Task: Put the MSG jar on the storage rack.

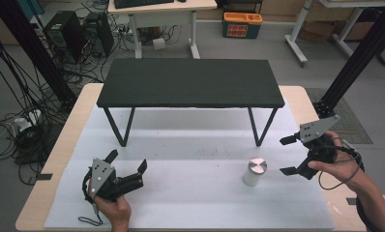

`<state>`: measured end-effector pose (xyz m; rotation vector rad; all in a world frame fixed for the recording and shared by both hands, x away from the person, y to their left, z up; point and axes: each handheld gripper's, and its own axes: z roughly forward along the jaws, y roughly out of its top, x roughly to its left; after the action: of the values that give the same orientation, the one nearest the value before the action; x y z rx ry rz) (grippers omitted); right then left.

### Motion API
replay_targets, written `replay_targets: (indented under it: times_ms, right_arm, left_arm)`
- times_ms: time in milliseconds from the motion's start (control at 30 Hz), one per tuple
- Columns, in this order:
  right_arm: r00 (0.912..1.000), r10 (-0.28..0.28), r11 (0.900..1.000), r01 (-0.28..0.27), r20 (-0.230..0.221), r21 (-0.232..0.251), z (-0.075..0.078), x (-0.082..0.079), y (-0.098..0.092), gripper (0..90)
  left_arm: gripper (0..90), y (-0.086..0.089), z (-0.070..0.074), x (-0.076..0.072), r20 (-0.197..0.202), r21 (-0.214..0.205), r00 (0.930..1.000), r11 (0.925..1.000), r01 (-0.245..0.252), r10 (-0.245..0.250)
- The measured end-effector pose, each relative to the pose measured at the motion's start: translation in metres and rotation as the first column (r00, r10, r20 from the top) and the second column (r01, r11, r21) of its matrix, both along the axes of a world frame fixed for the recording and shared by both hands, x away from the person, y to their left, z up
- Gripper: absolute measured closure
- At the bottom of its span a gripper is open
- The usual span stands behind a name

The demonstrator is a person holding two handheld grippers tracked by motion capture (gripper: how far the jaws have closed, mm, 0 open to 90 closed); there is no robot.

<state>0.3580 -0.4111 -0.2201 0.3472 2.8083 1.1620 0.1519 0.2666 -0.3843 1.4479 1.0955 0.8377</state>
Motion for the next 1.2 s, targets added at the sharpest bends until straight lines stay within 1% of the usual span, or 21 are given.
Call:
replay_targets:
  times_ms: [200,233,367,567,633,700,733,867,1200]
  right_arm:
    - [0.9998,0.005,0.9999,-0.004,-0.022,0.010,-0.014,0.001,0.003,2.0]
    - [0.9995,0.006,0.9999,-0.005,-0.030,0.014,-0.018,0.002,0.005,2.0]
    - [0.9992,0.013,0.9998,-0.012,-0.037,0.016,-0.024,0.003,0.007,2.0]
    - [0.9981,0.023,0.9992,-0.021,-0.058,0.034,-0.040,0.006,0.013,2.0]
    - [0.9979,0.025,0.9991,-0.023,-0.060,0.037,-0.042,0.006,0.013,2.0]
    - [0.9978,0.025,0.9984,-0.022,-0.061,0.051,-0.049,0.005,0.016,2.0]
    - [0.9978,0.025,0.9984,-0.022,-0.061,0.051,-0.049,0.005,0.016,2.0]
    - [0.9972,0.038,0.9976,-0.034,-0.064,0.060,-0.057,0.004,0.023,2.0]
    - [0.9965,0.048,0.9970,-0.044,-0.069,0.063,-0.066,0.005,0.032,2.0]
  left_arm:
    - [0.2,0.000,0.000,0.000,0.000,-0.001,1.0000,1.0000,0.002,-0.002]
    - [0.2,0.000,0.000,0.000,0.002,-0.001,1.0000,1.0000,0.002,-0.002]
    - [0.2,0.001,0.000,0.000,0.001,-0.001,1.0000,1.0000,0.003,-0.003]
    - [0.2,0.000,0.000,0.000,0.000,0.003,1.0000,1.0000,0.005,-0.005]
    - [0.2,0.000,0.000,0.000,0.000,0.002,1.0000,1.0000,0.004,-0.004]
    - [0.2,0.000,0.000,0.000,-0.001,0.003,1.0000,1.0000,0.005,-0.005]
    - [0.2,0.000,0.000,0.000,-0.001,0.003,1.0000,1.0000,0.004,-0.004]
    - [0.2,0.000,0.000,0.000,-0.002,0.001,1.0000,1.0000,0.003,-0.003]
    - [0.2,0.001,0.000,0.000,-0.001,-0.001,1.0000,1.0000,0.004,-0.004]
